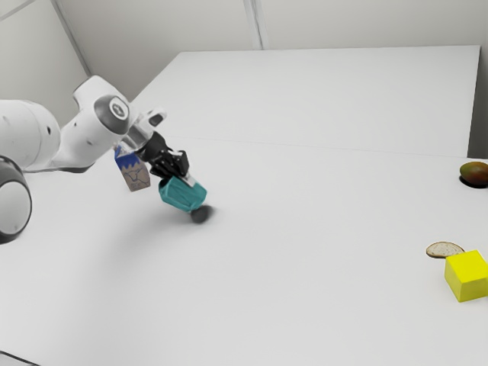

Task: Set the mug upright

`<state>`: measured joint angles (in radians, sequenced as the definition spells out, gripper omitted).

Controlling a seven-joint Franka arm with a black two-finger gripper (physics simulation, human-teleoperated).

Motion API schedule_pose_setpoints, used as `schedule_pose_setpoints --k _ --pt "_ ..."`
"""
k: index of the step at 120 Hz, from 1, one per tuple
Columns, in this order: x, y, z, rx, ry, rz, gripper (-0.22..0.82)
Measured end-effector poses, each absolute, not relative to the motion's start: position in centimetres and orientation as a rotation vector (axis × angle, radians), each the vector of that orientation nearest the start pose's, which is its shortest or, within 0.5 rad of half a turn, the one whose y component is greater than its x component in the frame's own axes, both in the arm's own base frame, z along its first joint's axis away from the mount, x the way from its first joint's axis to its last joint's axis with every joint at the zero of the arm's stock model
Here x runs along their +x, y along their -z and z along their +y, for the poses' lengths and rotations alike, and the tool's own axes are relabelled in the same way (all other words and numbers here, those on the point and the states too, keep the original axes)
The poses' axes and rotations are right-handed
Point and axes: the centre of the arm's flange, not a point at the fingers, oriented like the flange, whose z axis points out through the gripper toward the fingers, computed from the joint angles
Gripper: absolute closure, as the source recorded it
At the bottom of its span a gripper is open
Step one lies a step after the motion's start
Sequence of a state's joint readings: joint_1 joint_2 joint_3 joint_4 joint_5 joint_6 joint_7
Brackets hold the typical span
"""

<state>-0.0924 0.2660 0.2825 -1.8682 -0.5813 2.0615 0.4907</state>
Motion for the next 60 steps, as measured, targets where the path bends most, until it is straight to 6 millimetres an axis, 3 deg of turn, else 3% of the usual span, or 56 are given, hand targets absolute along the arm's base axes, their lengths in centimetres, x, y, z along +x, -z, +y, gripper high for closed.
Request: schedule_pose_setpoints --k 11,28,60 --pt "59.4 -38.5 7.2 -3.453 0.121 0.088 0.78" --pt "57.4 -37.2 7.4 -3.349 0.019 0.062 0.78" --pt "56.2 -36.0 6.8 -3.213 -0.078 -0.020 0.78"
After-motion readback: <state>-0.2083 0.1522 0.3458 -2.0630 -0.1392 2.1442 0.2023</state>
